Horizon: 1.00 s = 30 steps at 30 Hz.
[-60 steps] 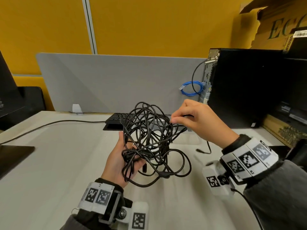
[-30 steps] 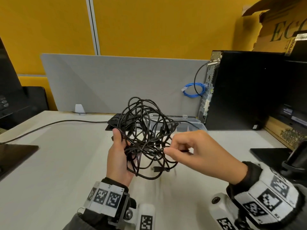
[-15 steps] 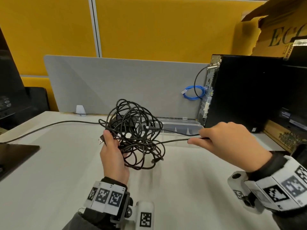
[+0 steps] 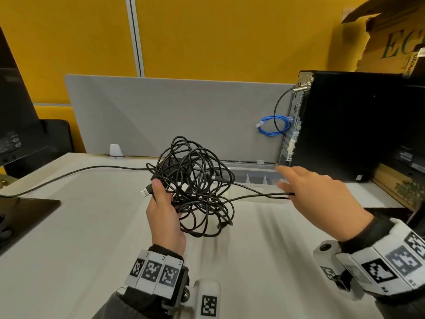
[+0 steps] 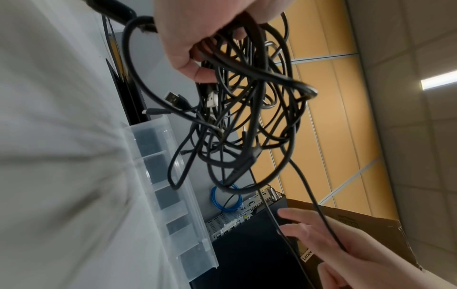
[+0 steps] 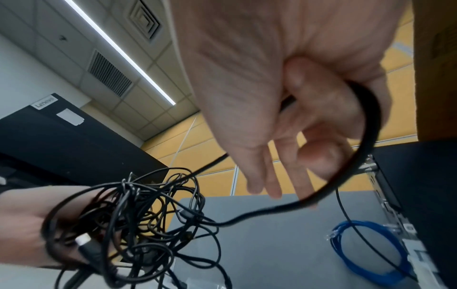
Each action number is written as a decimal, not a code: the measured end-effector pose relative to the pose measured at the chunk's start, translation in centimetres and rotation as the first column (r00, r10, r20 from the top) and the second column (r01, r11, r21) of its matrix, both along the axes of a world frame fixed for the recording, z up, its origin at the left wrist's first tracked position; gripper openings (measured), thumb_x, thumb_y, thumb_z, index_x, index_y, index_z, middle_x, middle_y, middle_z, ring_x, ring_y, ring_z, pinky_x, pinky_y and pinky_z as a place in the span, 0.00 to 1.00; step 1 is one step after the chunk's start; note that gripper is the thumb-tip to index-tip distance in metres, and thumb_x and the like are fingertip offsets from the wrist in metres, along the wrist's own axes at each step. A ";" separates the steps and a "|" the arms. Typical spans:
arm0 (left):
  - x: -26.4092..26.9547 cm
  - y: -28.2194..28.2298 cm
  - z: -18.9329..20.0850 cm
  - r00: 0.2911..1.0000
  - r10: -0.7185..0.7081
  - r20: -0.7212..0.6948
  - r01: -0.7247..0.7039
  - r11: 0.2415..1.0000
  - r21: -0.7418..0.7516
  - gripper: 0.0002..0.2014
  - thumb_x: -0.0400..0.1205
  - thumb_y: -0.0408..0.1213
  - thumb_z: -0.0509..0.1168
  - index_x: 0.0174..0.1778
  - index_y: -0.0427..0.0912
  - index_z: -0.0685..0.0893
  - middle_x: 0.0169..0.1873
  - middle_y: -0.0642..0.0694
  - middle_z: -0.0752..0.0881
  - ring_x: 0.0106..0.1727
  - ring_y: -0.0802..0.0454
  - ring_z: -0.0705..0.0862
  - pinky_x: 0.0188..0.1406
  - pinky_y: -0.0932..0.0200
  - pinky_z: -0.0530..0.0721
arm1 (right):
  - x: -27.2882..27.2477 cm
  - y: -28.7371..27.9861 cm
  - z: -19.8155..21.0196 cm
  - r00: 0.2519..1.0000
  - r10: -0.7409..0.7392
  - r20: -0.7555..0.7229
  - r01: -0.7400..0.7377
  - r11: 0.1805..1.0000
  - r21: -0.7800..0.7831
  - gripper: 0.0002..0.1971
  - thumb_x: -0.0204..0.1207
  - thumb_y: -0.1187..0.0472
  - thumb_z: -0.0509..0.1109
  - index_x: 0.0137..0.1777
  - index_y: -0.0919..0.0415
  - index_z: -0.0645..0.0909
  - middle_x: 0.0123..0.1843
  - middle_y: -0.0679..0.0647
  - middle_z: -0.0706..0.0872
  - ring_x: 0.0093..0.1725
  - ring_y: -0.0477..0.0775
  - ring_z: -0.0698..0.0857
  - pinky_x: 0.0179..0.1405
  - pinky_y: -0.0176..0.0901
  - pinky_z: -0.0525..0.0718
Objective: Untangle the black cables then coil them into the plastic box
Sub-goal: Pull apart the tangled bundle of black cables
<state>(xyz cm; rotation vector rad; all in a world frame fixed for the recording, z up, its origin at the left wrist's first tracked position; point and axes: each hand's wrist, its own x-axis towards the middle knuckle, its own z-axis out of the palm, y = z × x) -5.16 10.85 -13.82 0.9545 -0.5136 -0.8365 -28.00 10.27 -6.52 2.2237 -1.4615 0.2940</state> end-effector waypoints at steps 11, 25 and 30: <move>0.3 0.0 -0.2 0.999 0.011 -0.035 -0.009 0.998 0.061 0.28 0.82 0.61 0.52 0.65 0.44 0.79 0.63 0.38 0.83 0.62 0.39 0.83 0.63 0.39 0.80 | -1.0 -0.9 -1.2 0.772 0.236 0.590 -0.583 0.631 0.512 0.11 0.77 0.50 0.67 0.33 0.47 0.82 0.27 0.40 0.79 0.28 0.40 0.74 0.31 0.28 0.70; 0.1 0.1 0.3 0.999 -0.030 -0.015 0.030 0.999 0.044 0.32 0.81 0.62 0.51 0.68 0.40 0.77 0.66 0.35 0.80 0.66 0.41 0.81 0.65 0.46 0.80 | 2.8 -0.9 -2.9 0.812 0.261 0.523 -0.469 0.825 0.316 0.07 0.82 0.53 0.61 0.43 0.42 0.78 0.34 0.41 0.83 0.31 0.38 0.80 0.37 0.29 0.74; -0.2 0.2 0.2 0.993 -0.120 0.012 0.120 0.993 0.021 0.25 0.83 0.58 0.50 0.60 0.44 0.81 0.61 0.36 0.83 0.58 0.44 0.83 0.58 0.50 0.81 | 3.7 -1.2 -4.2 0.614 0.147 0.776 -0.606 0.718 0.343 0.06 0.80 0.54 0.64 0.41 0.46 0.80 0.30 0.42 0.80 0.30 0.39 0.75 0.34 0.29 0.74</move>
